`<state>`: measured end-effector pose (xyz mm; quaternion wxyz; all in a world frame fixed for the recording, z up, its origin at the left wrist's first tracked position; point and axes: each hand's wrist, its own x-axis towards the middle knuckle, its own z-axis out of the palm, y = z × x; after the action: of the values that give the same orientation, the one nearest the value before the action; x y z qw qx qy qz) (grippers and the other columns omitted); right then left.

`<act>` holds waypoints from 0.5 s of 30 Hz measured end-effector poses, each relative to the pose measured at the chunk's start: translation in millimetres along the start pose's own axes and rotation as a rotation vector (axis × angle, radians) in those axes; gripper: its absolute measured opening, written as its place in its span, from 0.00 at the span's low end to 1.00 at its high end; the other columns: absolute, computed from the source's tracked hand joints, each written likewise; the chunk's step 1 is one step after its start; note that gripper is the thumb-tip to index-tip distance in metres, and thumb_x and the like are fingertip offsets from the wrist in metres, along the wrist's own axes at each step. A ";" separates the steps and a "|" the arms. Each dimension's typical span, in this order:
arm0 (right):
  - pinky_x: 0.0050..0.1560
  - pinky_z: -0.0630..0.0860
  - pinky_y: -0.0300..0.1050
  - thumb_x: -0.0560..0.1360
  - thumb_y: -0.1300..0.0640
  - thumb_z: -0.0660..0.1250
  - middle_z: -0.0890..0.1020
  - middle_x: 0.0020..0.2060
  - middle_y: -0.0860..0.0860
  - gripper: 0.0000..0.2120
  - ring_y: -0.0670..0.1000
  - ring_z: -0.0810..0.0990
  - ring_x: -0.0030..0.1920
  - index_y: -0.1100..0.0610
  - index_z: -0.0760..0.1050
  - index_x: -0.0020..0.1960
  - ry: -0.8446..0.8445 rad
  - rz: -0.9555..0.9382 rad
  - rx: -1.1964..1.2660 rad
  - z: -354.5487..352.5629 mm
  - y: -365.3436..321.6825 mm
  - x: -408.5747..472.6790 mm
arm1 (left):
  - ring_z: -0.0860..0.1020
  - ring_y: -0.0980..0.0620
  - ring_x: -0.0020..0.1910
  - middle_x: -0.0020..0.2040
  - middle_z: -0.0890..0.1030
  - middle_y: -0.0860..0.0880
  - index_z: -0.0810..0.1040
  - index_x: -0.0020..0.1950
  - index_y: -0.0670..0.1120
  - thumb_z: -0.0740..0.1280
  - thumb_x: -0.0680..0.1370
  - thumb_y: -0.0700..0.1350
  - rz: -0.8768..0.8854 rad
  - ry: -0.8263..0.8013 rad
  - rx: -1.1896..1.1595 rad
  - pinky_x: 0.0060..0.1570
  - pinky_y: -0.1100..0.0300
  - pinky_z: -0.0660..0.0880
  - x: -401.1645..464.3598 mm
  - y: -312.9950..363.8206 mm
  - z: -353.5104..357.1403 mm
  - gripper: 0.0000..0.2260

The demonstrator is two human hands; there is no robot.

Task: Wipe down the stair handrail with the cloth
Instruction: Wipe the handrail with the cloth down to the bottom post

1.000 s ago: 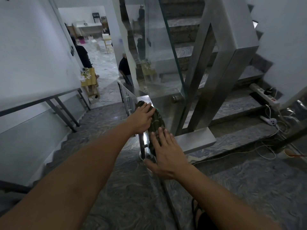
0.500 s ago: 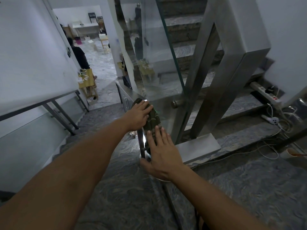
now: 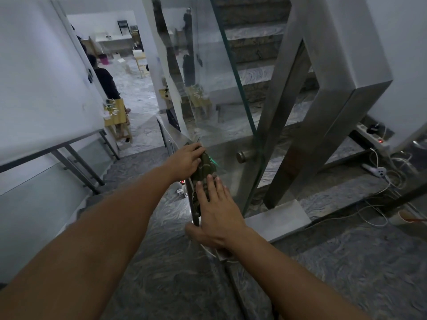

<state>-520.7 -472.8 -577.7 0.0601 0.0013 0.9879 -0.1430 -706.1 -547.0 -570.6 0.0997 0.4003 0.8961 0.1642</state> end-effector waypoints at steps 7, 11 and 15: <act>0.77 0.41 0.57 0.71 0.32 0.55 0.38 0.77 0.62 0.48 0.60 0.34 0.76 0.57 0.36 0.78 -0.021 -0.024 -0.002 0.0 4.7 0.6 | 0.69 0.46 0.69 0.71 0.71 0.47 0.72 0.68 0.44 0.62 0.78 0.39 -0.150 0.177 -0.267 0.70 0.54 0.62 -9.6 -2.7 4.8 0.18; 0.77 0.42 0.58 0.71 0.31 0.53 0.39 0.77 0.61 0.48 0.60 0.35 0.77 0.57 0.37 0.78 -0.012 -0.042 -0.013 1.0 4.8 -6.1 | 0.67 0.47 0.71 0.70 0.72 0.46 0.74 0.66 0.43 0.63 0.77 0.39 -0.179 0.214 -0.322 0.73 0.48 0.60 -21.6 -8.8 8.9 0.17; 0.77 0.41 0.58 0.73 0.33 0.53 0.40 0.78 0.61 0.45 0.60 0.36 0.77 0.56 0.38 0.78 0.009 -0.062 -0.033 2.0 3.4 -23.6 | 0.58 0.48 0.76 0.73 0.66 0.43 0.71 0.68 0.39 0.62 0.78 0.37 -0.189 0.267 -0.369 0.73 0.56 0.50 -35.9 5.9 20.4 0.18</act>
<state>-497.0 -469.8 -577.7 0.0512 -0.0298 0.9899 -0.1287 -672.1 -565.9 -585.6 0.0667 0.2644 0.8896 0.3665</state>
